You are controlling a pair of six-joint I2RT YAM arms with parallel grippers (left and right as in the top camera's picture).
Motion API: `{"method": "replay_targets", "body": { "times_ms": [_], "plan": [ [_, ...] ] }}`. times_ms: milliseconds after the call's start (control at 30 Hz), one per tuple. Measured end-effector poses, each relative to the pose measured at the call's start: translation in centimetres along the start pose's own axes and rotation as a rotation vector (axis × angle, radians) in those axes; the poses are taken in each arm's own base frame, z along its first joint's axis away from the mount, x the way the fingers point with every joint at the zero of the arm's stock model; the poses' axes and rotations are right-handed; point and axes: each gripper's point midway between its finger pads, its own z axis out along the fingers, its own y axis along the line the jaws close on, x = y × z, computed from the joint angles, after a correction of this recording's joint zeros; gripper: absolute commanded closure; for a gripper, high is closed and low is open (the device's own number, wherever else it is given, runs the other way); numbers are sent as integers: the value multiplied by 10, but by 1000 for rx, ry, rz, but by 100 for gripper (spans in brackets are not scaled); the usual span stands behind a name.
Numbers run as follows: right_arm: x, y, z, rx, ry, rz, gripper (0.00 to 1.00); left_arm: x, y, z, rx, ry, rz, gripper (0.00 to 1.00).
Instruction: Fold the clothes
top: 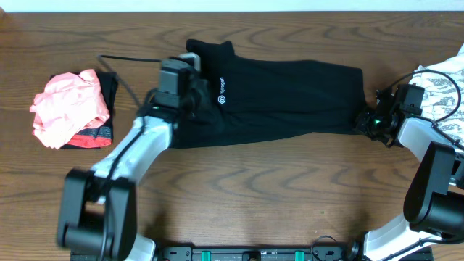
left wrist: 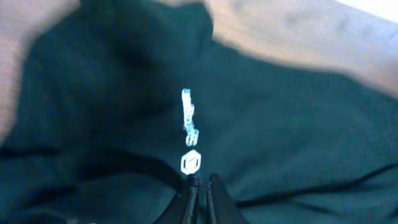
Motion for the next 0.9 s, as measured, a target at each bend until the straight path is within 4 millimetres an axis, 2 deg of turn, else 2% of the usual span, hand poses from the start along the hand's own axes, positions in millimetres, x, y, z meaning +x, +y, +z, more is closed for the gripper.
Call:
{"method": "replay_targets", "body": {
  "times_ms": [200, 233, 433, 500, 533, 567, 600, 700, 767, 867, 900],
  "plan": [
    [0, 0, 0, 1, 1, 0, 99, 63, 32, 42, -94, 192, -29, 92],
    [0, 0, 0, 2, 1, 1, 99, 67, 35, 45, -98, 203, -32, 92],
    [0, 0, 0, 3, 2, 1, 99, 64, 35, 47, -103, 198, -31, 91],
    [0, 0, 0, 3, 2, 1, 99, 64, 35, 47, -100, 198, -28, 83],
    [0, 0, 0, 3, 2, 1, 99, 64, 34, 47, -95, 197, -30, 83],
    [0, 0, 0, 3, 2, 1, 98, 63, 32, 46, -91, 196, -28, 77],
    [0, 0, 0, 3, 2, 1, 94, 63, 31, 45, -87, 196, -24, 76],
    [1, 2, -2, -4, 8, 0, 67, 54, 26, 34, -79, 175, -20, 63],
    [2, 5, -6, -9, 18, -16, 62, 37, 17, 19, -61, 126, -10, 57],
    [4, 0, -12, 29, 36, -11, 58, -5, -3, -18, -21, -10, 28, 46],
    [4, -2, -16, 47, 41, -11, 53, -22, -8, -34, -12, -68, 36, 41]
  ]
}}
